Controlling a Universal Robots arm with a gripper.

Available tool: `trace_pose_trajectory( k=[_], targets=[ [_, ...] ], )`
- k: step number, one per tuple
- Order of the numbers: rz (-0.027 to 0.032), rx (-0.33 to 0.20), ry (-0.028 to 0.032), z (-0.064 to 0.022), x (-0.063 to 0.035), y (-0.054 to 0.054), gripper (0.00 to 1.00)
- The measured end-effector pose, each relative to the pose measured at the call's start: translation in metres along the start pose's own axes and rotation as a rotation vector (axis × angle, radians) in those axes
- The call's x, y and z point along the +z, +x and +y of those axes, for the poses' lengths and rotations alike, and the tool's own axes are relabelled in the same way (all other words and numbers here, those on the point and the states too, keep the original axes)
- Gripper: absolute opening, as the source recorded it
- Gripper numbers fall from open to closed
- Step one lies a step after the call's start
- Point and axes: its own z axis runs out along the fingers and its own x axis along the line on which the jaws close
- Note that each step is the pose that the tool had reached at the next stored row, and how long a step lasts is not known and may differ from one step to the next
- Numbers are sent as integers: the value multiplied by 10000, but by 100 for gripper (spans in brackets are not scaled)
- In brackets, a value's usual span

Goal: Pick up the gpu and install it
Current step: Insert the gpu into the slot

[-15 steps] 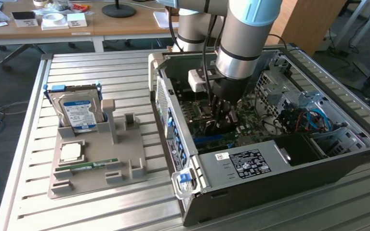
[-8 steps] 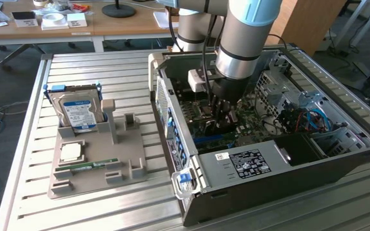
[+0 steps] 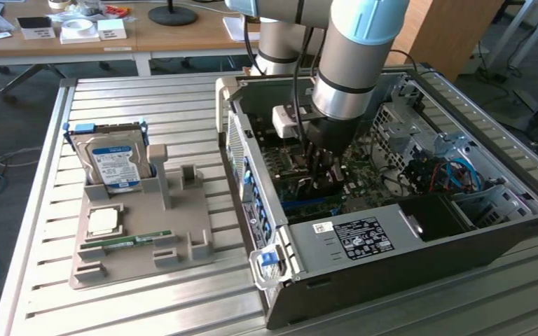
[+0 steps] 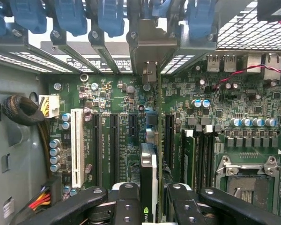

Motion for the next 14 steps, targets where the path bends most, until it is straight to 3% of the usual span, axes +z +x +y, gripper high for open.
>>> trace_pose_trajectory(
  k=[14],
  targets=[
    [2,2,-1,8,-2,5,27]
  ],
)
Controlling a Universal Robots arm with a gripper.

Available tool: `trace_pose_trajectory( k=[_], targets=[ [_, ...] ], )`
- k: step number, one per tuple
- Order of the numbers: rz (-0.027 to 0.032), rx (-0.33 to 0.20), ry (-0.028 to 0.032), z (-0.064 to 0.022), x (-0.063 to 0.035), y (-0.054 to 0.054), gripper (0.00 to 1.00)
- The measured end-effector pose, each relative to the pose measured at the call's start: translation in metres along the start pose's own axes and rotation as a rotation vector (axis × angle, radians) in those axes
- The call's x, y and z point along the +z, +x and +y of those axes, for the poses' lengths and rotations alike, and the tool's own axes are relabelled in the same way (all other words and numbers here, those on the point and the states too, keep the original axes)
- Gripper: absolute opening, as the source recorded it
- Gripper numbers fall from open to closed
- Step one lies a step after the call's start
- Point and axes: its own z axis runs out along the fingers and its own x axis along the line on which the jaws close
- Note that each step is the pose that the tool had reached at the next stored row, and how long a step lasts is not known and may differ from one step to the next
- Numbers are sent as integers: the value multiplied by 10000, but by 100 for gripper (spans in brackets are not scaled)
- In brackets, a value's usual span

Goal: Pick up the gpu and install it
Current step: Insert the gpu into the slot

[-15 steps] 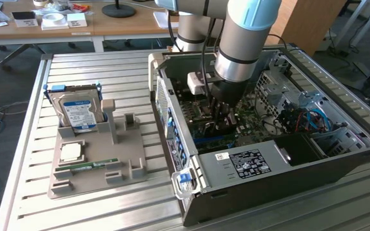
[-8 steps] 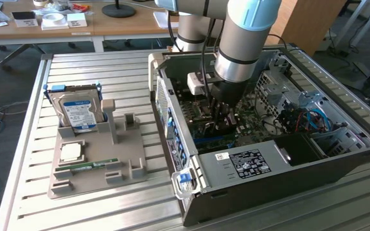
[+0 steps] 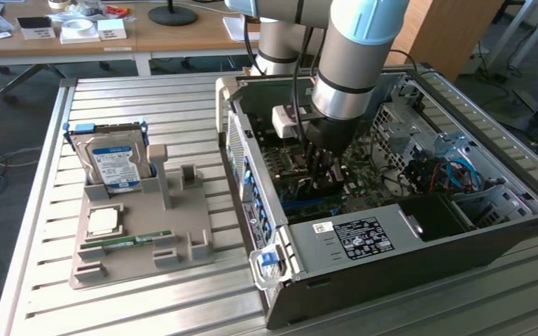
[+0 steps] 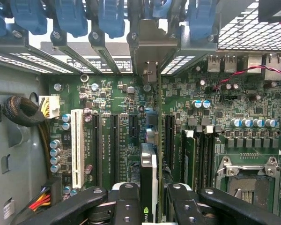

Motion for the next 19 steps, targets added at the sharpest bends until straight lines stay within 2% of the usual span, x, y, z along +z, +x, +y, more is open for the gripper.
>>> trace_pose_trajectory(
  k=[19],
  targets=[
    [0,-1,0,9,38,6,27]
  ],
)
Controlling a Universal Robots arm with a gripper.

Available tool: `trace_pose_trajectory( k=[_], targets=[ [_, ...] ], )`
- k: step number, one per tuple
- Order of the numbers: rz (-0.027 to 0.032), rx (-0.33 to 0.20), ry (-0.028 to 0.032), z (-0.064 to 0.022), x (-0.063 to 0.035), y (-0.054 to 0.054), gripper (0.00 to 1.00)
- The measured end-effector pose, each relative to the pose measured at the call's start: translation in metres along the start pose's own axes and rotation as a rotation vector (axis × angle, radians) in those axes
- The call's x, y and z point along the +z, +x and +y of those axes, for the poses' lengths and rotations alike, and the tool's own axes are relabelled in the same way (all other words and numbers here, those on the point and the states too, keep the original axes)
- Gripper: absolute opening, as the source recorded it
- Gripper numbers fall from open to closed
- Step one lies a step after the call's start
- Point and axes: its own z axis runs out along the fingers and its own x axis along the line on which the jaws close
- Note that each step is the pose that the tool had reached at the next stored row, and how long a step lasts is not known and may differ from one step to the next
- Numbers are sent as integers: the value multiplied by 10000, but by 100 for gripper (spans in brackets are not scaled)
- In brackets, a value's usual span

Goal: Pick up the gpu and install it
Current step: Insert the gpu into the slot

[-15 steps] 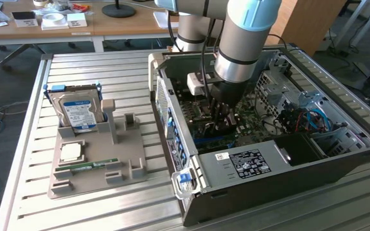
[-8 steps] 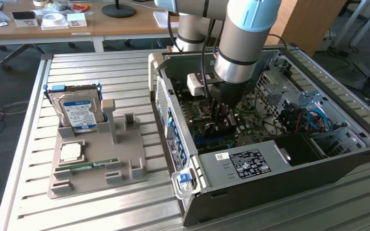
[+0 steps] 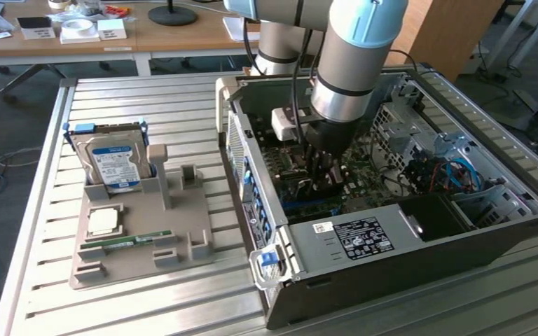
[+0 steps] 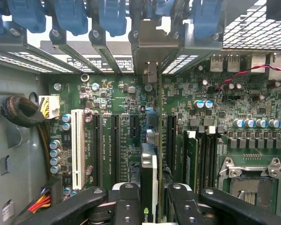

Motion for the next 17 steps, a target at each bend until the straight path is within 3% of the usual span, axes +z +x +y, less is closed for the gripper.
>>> trace_pose_trajectory(
  k=[17],
  targets=[
    [-1,-2,66,39,26,1,27]
  ],
)
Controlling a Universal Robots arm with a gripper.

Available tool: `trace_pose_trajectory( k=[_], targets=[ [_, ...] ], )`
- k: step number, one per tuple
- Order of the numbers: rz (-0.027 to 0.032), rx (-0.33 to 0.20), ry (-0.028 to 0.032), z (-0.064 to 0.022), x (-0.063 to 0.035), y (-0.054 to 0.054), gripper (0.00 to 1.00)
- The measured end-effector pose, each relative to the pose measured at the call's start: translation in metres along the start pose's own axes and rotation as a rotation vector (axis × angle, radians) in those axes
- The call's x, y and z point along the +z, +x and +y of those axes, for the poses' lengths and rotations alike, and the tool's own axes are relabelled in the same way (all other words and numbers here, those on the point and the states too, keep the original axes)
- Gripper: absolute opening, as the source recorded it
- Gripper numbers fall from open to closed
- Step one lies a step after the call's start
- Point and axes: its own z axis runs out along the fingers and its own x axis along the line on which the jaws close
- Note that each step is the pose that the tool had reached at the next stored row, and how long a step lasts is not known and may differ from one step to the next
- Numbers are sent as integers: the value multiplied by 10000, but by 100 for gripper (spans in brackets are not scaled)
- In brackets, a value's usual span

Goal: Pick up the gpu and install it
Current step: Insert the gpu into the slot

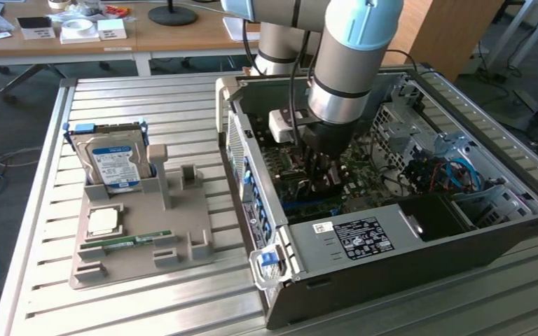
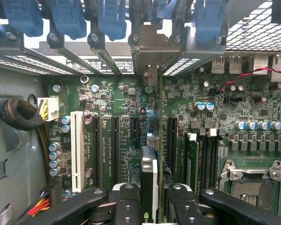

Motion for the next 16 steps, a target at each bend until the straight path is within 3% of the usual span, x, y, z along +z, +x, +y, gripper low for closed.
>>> trace_pose_trajectory(
  k=[16],
  targets=[
    [3,0,10,24,15,1,27]
  ],
)
